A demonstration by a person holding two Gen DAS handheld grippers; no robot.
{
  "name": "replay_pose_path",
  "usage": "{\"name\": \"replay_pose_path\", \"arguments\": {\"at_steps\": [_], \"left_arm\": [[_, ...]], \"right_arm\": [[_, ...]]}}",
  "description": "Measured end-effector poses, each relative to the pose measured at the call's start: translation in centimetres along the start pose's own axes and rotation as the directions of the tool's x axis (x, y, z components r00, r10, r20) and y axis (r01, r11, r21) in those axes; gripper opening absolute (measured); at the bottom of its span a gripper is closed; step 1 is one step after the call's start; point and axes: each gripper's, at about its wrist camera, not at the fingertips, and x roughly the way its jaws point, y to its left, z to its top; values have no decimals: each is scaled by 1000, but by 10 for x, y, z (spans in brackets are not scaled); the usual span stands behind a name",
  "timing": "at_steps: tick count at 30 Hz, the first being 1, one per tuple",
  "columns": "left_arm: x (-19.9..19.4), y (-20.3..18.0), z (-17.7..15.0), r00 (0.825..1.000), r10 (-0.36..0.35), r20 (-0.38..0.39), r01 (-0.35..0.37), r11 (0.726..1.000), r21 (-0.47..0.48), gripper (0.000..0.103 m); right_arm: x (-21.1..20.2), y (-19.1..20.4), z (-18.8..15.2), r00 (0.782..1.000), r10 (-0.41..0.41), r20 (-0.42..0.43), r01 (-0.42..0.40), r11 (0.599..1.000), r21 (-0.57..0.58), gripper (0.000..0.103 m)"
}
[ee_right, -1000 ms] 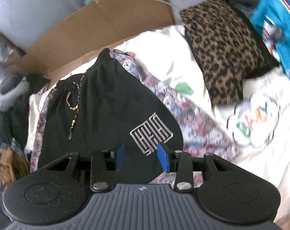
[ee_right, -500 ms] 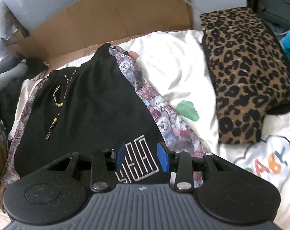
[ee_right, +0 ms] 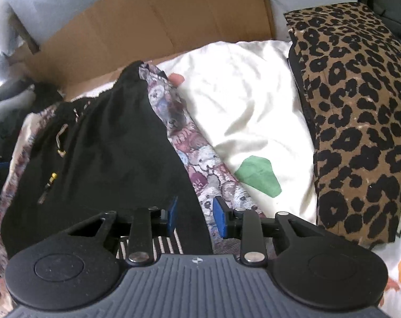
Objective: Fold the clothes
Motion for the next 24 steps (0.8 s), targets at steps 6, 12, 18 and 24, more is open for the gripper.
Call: {"name": "replay_pose_path", "arguments": {"at_steps": [6,12,18,24], "left_arm": [[0,33,-16,999,24,-36,-24,999,-21,34],[7,54,-22,997,53,-61,-55,998,-35,33],[12,60,-25,995,61,-81,-65,997,-48,29],[12,41,-17,998,24,-56,-24,1000,-15,29]], "right_arm": [[21,-8,-5,998,-32,-57,31,999,-9,34],[29,-8,-7,996,-51,-76,49,999,-22,32],[27,-7,7,998,-53,-37,53,999,4,33],[36,0,21,998,-51,-26,51,999,-3,33]]}}
